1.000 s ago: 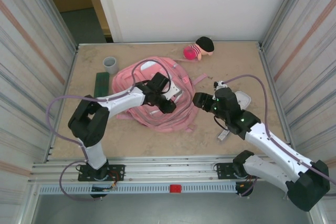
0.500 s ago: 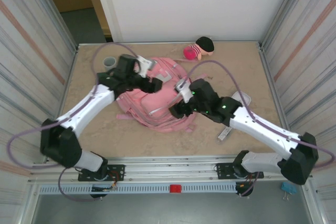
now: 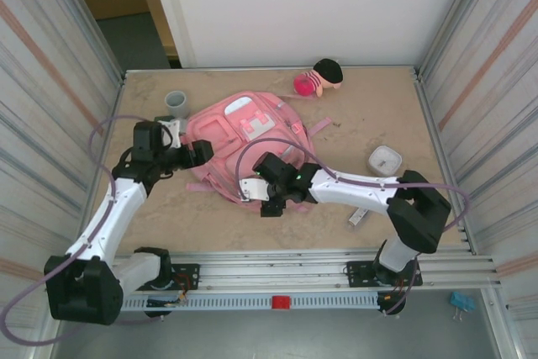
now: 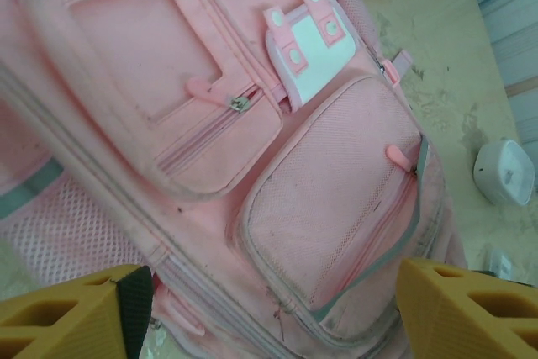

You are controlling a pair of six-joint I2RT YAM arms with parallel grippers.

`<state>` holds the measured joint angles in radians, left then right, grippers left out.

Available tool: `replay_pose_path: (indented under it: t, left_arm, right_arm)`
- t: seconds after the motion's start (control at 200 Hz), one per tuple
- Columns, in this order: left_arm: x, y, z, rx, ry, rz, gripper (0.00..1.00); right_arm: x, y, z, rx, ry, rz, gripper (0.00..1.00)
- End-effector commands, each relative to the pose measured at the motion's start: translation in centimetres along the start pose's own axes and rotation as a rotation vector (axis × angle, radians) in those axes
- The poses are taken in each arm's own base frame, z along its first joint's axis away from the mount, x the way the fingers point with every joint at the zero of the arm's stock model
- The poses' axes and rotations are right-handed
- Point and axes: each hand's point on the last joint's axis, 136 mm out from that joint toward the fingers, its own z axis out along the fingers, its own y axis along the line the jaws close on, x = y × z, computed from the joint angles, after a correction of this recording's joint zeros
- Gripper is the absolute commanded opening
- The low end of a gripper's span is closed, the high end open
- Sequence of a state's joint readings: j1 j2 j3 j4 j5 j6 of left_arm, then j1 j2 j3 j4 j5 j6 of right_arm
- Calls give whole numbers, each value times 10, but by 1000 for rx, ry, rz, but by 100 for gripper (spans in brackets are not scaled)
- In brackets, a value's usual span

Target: Pack books, pencil case, and school supplies into a backpack

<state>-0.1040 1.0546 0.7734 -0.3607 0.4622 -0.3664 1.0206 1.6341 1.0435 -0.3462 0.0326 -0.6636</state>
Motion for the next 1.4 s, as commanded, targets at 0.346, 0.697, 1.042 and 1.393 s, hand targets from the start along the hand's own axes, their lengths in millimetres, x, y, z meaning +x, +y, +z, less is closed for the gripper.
replay_pose_path:
  t: [0.346,0.697,1.042,1.393]
  left_arm:
    - [5,9,0,32,-24,-120,77]
    - [4,9,2,40,-22,-129,77]
    - [9,11,3,31,-17,-153,75]
    - [5,-3,-1,110,-40,-84,71]
  right_arm:
    - [20,1,4,152,27,-118,77]
    - [39,17,-17,118,50,-104,76]
    - [50,6,25,164,126,-58,45]
    - [15,-41,-73,191,-59,45,0]
